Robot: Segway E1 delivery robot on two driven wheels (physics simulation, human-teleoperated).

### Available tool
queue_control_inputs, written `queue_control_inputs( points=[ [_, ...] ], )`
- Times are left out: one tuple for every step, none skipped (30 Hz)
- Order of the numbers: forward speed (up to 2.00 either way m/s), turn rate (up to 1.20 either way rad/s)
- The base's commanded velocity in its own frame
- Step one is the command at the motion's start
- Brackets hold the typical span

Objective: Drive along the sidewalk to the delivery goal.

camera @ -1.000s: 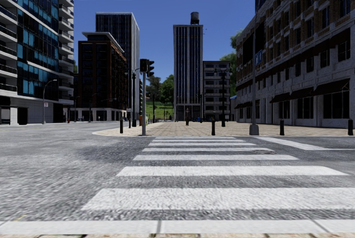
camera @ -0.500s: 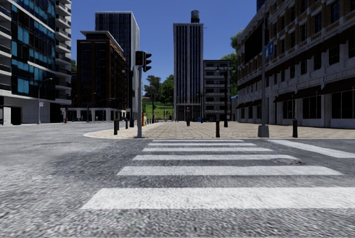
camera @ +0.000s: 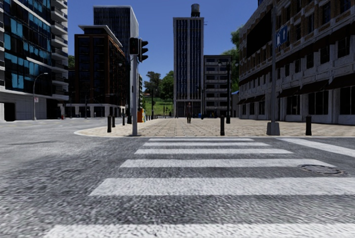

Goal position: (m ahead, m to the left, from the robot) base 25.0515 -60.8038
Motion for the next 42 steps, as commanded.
queue_control_inputs(
  points=[
    [1.48,0.00],
    [1.48,0.00],
    [1.48,0.00],
    [1.48,0.00],
    [1.48,0.00],
    [1.48,0.00],
    [1.48,0.00],
    [1.48,0.00],
    [1.48,0.00],
    [1.48,0.00],
    [1.48,0.00],
    [1.48,0.00],
    [1.48,0.00],
    [1.48,0.00],
    [1.48,0.00],
    [1.48,0.00],
    [2.00,0.00],
    [2.00,0.00],
    [2.00,0.00],
    [2.00,0.00],
    [2.00,0.00],
    [2.00,0.00],
    [2.00,0.00],
    [2.00,0.00],
    [2.00,0.00],
    [2.00,0.00],
    [2.00,0.00],
    [2.00,0.00],
    [2.00,0.00],
    [2.00,0.00],
    [2.00,0.00],
    [2.00,0.00],
    [2.00,0.00],
    [2.00,0.00],
    [2.00,0.00],
    [2.00,0.00],
    [2.00,0.00],
    [2.00,0.00],
    [2.00,0.00],
    [2.00,0.00],
    [2.00,0.00],
    [2.00,0.00]
  ],
)
